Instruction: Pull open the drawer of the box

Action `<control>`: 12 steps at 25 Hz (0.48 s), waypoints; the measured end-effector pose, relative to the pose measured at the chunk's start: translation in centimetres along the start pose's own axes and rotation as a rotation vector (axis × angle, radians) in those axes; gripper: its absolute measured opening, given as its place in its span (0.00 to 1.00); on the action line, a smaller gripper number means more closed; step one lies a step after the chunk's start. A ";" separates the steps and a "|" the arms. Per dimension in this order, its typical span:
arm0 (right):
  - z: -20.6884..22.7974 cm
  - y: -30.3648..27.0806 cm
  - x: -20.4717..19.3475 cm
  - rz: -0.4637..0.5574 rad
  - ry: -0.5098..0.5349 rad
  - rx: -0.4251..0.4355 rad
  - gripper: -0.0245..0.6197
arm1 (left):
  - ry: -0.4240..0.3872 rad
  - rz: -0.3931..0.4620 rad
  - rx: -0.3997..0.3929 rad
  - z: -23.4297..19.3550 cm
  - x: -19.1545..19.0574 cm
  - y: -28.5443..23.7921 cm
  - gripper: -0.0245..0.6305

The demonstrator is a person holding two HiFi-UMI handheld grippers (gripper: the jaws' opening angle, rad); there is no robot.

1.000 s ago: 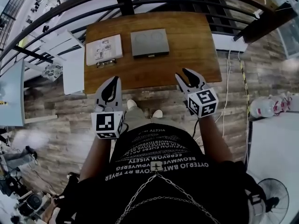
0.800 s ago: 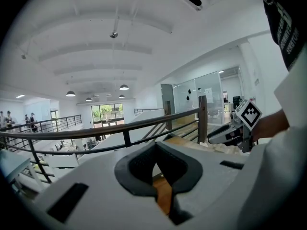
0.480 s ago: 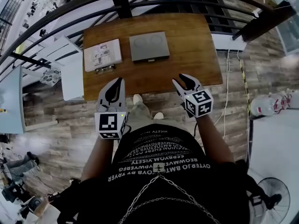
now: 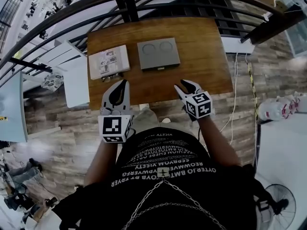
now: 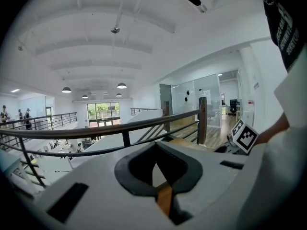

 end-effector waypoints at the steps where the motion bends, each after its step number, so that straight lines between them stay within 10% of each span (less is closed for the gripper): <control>1: 0.2 -0.8 -0.1 -0.010 -0.006 -0.003 0.26 | 0.000 -0.002 0.001 -0.6 0.0 -0.4 0.05; 12: 0.7 -8.5 -0.2 -0.115 -0.024 -0.042 0.27 | 0.016 -0.039 -0.018 -6.4 -0.7 -3.3 0.05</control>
Point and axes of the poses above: the fingertips, and each gripper's own axes: y backward along the fingers, z to its right, x out of its top, the point moved 9 cm from there along y, backward along the fingers, and after that the axes turned 1 degree about y, right-handed, at the moved point
